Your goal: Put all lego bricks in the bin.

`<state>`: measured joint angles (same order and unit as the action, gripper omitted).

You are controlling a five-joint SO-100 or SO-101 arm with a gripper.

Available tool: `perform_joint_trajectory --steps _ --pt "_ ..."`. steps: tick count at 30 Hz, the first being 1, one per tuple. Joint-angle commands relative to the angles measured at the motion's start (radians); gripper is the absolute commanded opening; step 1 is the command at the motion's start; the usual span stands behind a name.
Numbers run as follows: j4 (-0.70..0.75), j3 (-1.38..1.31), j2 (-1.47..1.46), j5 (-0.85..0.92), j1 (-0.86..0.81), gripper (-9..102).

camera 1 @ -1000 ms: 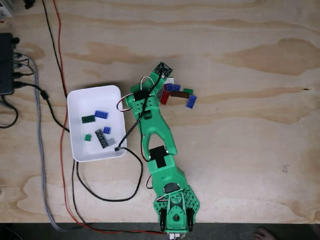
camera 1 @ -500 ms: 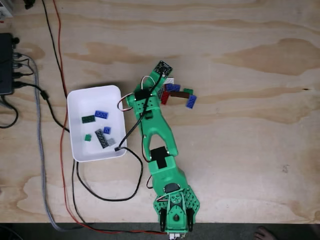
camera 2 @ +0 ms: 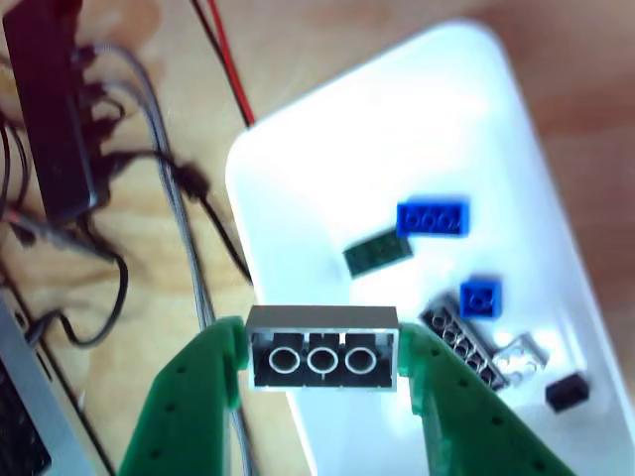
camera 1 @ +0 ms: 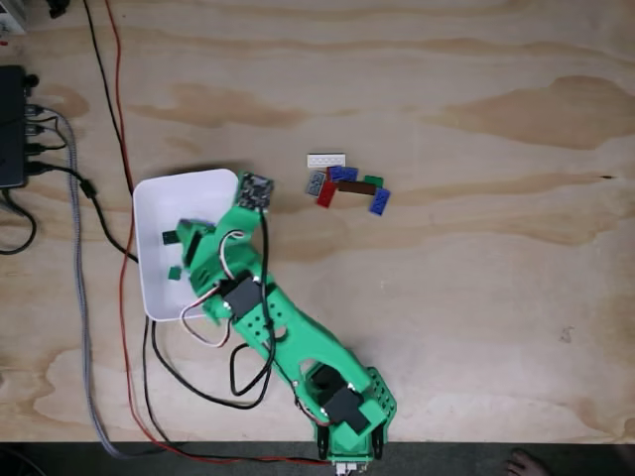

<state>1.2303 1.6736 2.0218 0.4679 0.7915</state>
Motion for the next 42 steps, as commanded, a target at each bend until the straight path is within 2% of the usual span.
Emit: perform_joint_trajectory --steps 1,6,10,12,17,21,25,34,42 --pt "-0.032 0.0 -0.103 -0.121 0.114 13" --pt "-0.091 -0.002 -0.031 -0.129 -0.124 21" --pt "-0.117 -0.002 -0.057 0.055 -0.453 28" --pt "-0.179 0.094 -0.083 0.143 -0.535 31" --pt "-0.357 0.318 -0.103 0.279 -0.701 21" --pt "-0.36 0.399 -0.16 0.416 -0.706 22" --pt "-0.295 0.322 -0.262 0.476 -0.66 25" --pt "-0.155 -0.044 -0.618 0.511 -0.64 28" --pt "-0.123 -0.121 -0.775 0.551 -0.661 29"
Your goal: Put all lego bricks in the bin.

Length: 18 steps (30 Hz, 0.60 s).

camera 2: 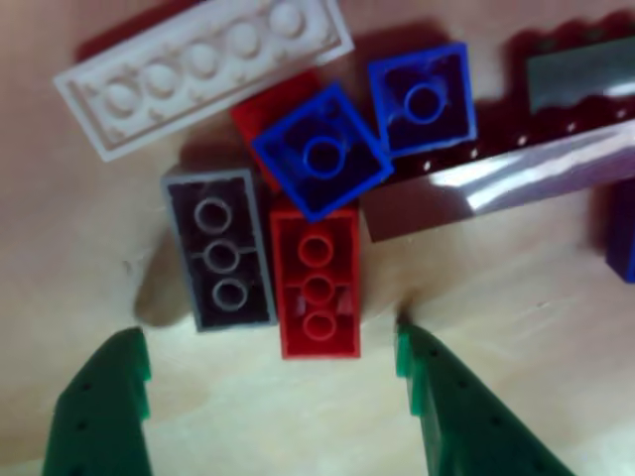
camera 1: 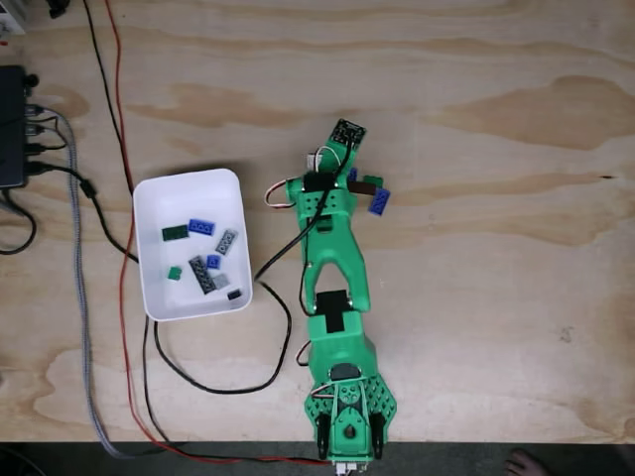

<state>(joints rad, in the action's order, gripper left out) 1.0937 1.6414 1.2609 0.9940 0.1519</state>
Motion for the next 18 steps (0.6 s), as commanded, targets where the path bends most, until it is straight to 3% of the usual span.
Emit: perform_joint_trajectory --steps 1,6,11,15,18 --pt "0.011 -0.091 -0.023 0.028 -0.023 28" --pt "-0.011 -0.115 -0.063 0.048 -0.044 18" --pt "-0.005 -0.17 -0.097 0.08 -0.064 18" --pt "0.002 -0.153 -0.078 0.083 -0.066 0" --pt "-0.018 -0.052 0.049 0.043 -0.044 0"
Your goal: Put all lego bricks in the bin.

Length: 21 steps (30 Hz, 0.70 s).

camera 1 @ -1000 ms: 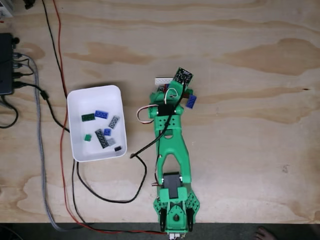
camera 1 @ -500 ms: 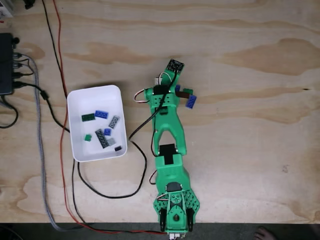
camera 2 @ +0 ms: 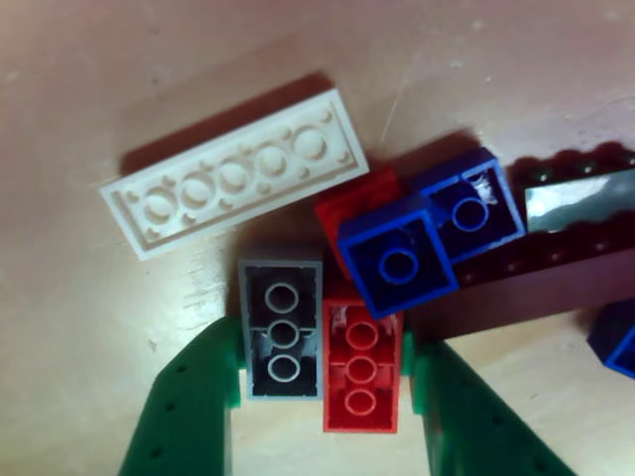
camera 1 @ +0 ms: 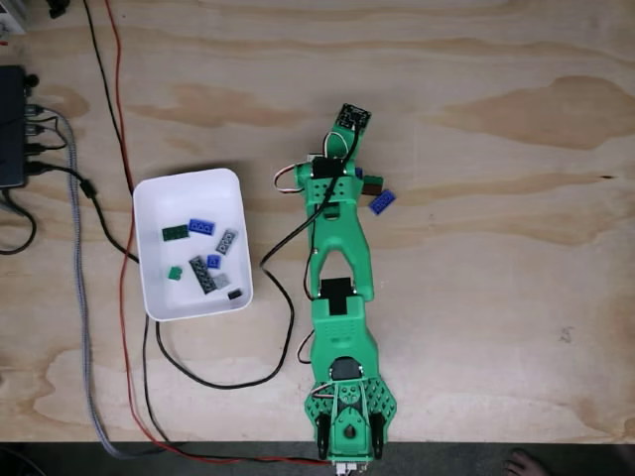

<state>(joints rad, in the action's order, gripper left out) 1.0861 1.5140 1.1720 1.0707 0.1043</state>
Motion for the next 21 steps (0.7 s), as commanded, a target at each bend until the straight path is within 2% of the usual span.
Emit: perform_joint_trajectory --steps 1,6,9,13,17,21 --pt "-0.008 0.124 0.222 -0.054 0.025 0" --pt "0.057 0.299 0.83 -0.239 0.235 0" --pt "0.141 0.181 0.973 -0.367 0.368 0" --pt "0.235 -0.072 0.917 -0.466 0.515 0" --pt "0.402 -0.348 0.693 -0.541 0.698 0" --pt "0.419 -0.359 0.472 -0.604 0.793 0"
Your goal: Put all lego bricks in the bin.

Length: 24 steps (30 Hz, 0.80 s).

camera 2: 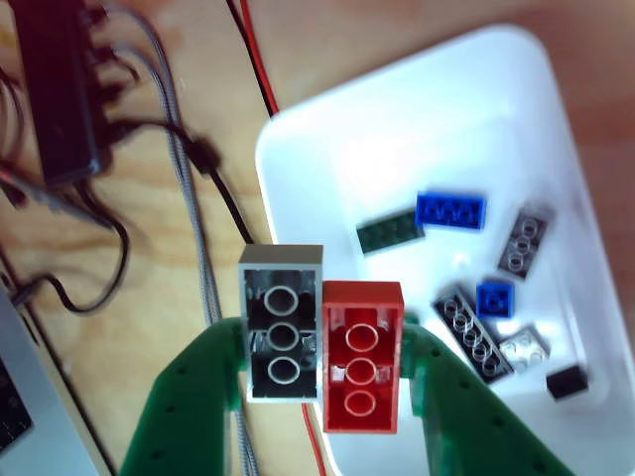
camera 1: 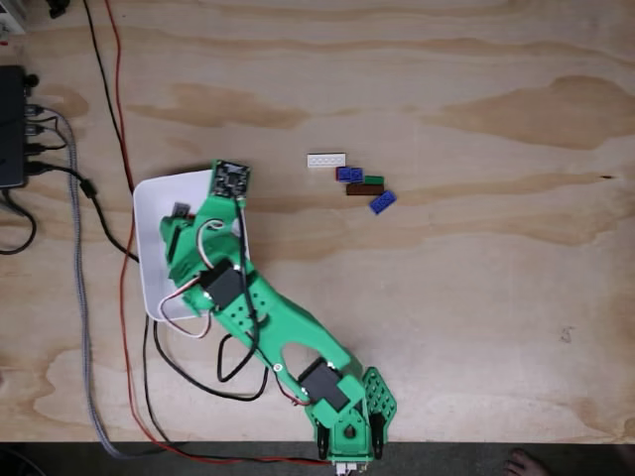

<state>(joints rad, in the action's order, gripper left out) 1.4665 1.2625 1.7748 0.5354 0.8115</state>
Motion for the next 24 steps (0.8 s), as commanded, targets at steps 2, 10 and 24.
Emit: perform_joint_trajectory --steps 2,10,24 --pt "-0.002 -0.035 -0.141 -0.084 0.089 9" --pt "-0.127 0.118 0.055 -0.061 -0.218 31" --pt "-0.482 0.638 -0.015 0.23 -0.862 8"
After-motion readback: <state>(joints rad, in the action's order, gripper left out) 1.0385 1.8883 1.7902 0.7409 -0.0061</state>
